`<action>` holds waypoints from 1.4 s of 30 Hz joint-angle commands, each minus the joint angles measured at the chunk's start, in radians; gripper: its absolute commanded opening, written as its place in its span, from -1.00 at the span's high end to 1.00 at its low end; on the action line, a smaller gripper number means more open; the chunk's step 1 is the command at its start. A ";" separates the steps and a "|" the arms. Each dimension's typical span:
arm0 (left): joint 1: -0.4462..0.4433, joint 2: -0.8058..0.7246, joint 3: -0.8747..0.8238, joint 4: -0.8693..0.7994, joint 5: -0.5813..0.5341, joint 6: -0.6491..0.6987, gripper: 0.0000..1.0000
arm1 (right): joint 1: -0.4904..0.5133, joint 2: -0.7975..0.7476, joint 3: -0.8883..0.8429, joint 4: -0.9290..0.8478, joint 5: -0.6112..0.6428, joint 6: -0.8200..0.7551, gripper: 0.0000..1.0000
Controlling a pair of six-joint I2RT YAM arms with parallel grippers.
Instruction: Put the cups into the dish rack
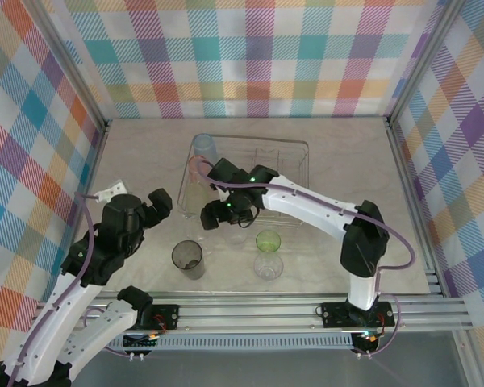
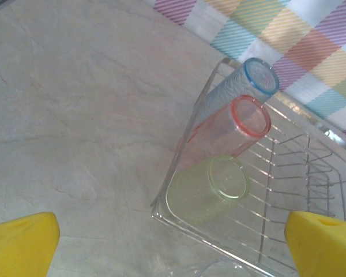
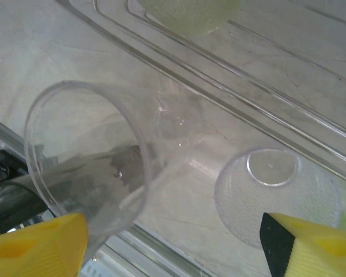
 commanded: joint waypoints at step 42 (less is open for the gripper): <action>0.010 -0.029 -0.076 0.012 0.048 -0.021 -1.00 | 0.063 0.201 0.287 -0.257 0.199 -0.055 0.93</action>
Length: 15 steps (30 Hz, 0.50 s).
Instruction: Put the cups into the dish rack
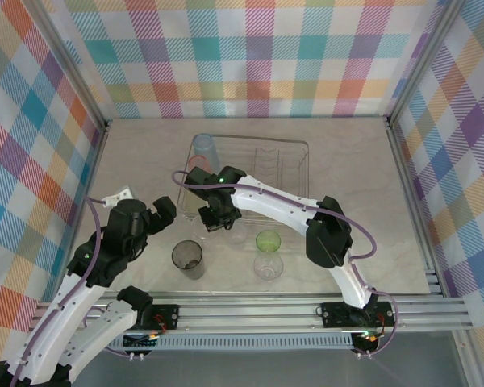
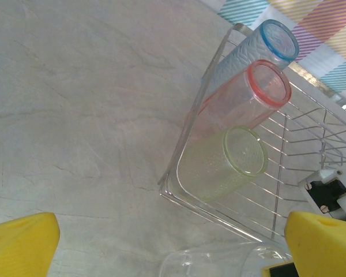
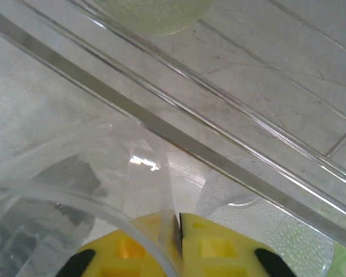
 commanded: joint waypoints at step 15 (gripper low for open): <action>0.011 -0.085 0.073 0.053 0.064 -0.040 -0.99 | -0.146 -0.579 -0.356 0.167 -0.115 -0.055 1.00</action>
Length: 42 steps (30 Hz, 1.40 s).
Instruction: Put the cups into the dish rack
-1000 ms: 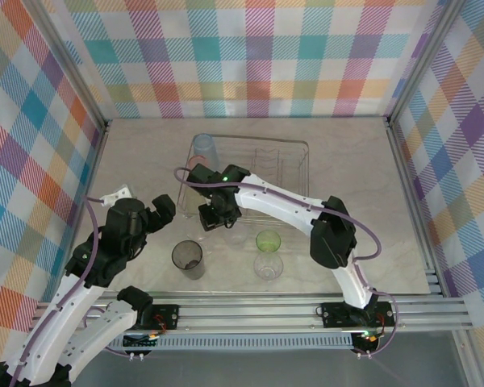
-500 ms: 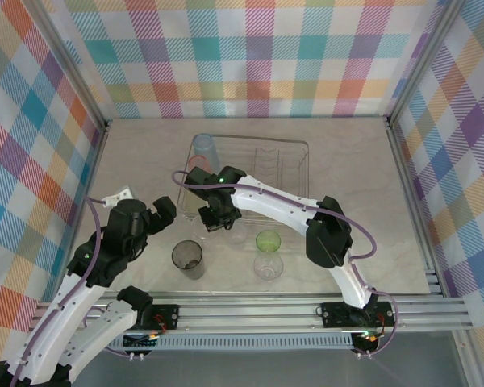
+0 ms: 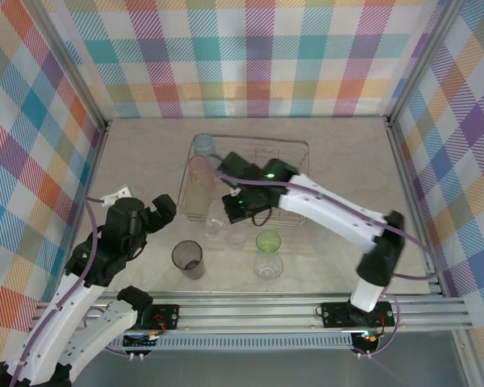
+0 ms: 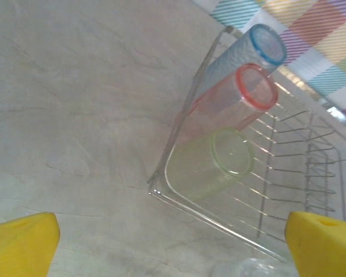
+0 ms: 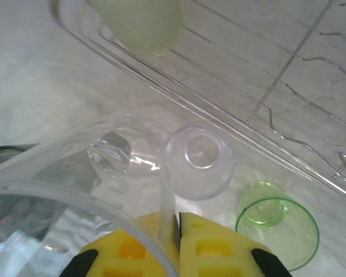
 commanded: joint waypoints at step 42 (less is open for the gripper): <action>-0.131 0.388 0.255 0.719 0.974 0.006 -0.73 | -0.572 -0.395 -0.589 1.148 -1.174 0.402 1.00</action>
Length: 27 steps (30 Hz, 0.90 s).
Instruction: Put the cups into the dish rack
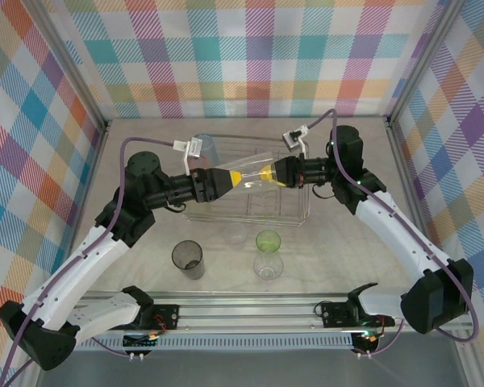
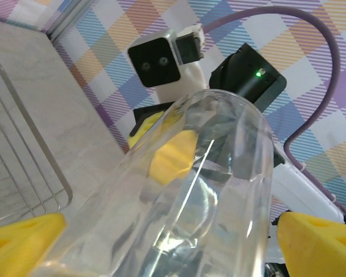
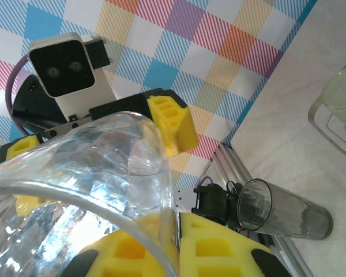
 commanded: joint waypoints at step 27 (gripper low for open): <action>-0.023 -0.020 0.136 -0.514 -0.559 0.145 0.87 | -0.066 0.045 0.125 -0.934 1.020 -0.448 -0.79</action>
